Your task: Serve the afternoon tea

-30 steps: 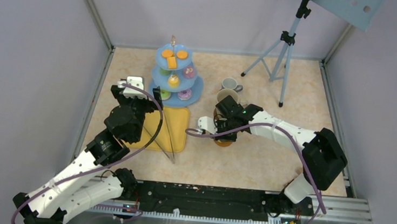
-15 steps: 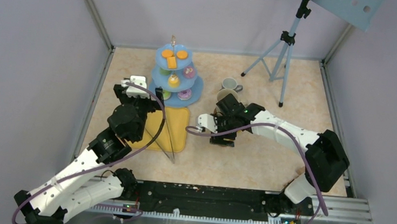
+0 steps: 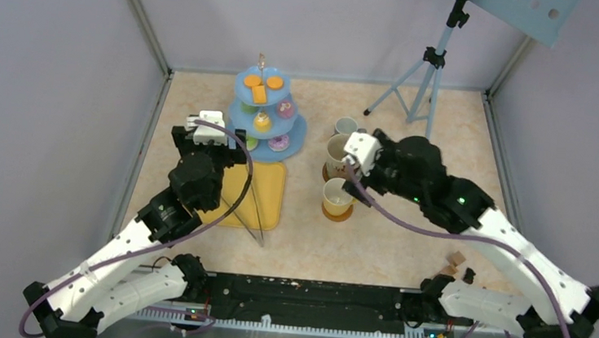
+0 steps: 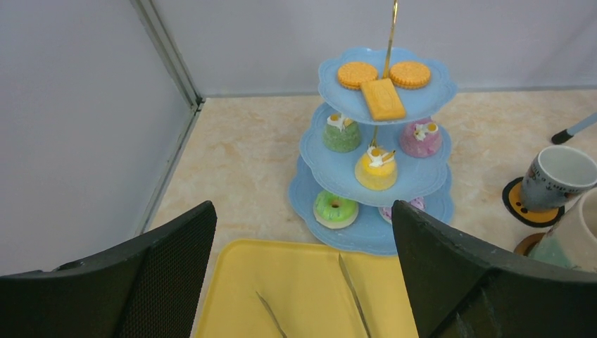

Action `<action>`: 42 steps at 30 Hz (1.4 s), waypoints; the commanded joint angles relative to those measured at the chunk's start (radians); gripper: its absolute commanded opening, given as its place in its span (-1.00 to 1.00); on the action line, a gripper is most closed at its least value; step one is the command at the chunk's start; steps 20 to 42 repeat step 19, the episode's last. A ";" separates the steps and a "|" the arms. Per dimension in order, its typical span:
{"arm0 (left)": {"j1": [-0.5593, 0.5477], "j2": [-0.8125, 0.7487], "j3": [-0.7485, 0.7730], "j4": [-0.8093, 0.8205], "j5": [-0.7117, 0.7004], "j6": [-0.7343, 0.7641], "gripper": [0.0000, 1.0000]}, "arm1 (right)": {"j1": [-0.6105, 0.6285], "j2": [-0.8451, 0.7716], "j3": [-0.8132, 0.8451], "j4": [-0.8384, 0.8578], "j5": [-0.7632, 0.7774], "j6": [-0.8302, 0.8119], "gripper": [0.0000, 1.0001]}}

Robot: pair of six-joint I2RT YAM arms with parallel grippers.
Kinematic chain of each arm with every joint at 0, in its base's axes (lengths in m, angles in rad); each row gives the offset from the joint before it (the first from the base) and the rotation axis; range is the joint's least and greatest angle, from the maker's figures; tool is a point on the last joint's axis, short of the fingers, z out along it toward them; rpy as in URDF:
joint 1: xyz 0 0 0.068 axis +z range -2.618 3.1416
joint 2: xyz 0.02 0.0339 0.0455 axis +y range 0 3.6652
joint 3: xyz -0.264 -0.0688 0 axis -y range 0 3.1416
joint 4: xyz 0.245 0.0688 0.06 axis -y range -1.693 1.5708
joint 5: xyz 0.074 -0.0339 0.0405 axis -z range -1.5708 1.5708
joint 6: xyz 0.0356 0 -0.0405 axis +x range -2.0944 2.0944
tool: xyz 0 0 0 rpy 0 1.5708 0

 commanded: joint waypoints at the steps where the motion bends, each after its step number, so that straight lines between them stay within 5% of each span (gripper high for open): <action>1: 0.003 0.000 0.166 -0.074 -0.035 -0.109 0.97 | -0.002 -0.189 -0.044 0.133 0.423 0.336 0.85; 6: 0.002 -0.022 0.326 -0.154 0.022 -0.213 0.98 | -0.003 -0.408 -0.034 0.130 0.449 0.418 0.86; 16: 0.003 0.003 0.602 -0.220 0.073 -0.191 0.97 | -0.002 -0.753 -0.090 0.434 0.517 0.524 0.87; 42: 0.003 -0.009 0.629 -0.247 0.060 -0.199 0.97 | -0.003 -0.765 -0.086 0.457 0.519 0.520 0.87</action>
